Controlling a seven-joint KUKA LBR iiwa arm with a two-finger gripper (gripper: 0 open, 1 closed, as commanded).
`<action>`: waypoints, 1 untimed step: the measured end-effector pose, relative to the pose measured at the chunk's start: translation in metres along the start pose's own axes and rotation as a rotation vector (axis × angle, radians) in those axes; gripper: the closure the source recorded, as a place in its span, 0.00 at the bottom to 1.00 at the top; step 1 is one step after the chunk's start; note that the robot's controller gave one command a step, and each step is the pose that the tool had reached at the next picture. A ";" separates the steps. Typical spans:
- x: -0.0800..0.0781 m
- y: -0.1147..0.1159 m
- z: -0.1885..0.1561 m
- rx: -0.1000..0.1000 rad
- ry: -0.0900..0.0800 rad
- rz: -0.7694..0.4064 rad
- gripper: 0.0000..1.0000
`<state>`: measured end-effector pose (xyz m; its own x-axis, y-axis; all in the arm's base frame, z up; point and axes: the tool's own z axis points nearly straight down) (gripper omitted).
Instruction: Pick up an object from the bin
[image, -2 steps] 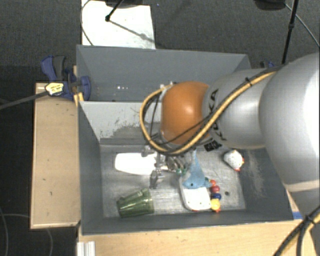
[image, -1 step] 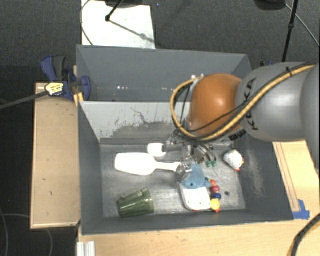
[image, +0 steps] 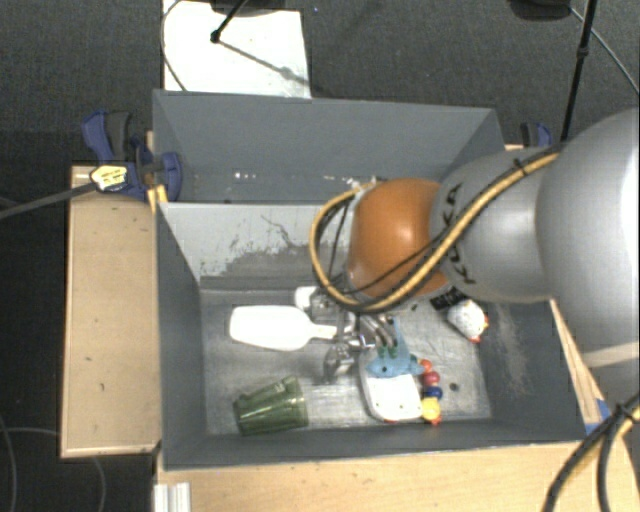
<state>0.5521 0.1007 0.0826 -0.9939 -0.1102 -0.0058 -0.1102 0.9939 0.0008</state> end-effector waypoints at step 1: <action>-0.025 0.011 0.010 0.000 -0.002 -0.273 1.00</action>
Offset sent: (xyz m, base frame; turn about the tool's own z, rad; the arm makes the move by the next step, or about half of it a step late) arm 0.0000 0.0000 0.0000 0.0000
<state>0.5759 0.1144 0.0728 -0.9272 -0.3745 -0.0075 -0.3745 0.9272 -0.0007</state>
